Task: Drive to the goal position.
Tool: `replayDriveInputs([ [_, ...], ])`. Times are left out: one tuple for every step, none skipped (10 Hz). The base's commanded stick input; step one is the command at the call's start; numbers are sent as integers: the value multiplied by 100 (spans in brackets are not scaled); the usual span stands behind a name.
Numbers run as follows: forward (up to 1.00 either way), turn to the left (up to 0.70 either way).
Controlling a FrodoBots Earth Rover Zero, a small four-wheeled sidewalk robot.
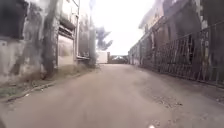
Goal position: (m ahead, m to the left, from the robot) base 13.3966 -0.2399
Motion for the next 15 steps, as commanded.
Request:
replayDriveInputs([
  [70, 3],
  [70, 0],
  [70, 0],
  [70, 0],
  [70, 5],
  [70, 3],
  [70, 0],
  [70, 0],
  [70, 1],
  [70, 3],
  [70, -24],
  [70, -35],
  [70, -34],
  [70, -26],
  [70, -12],
])
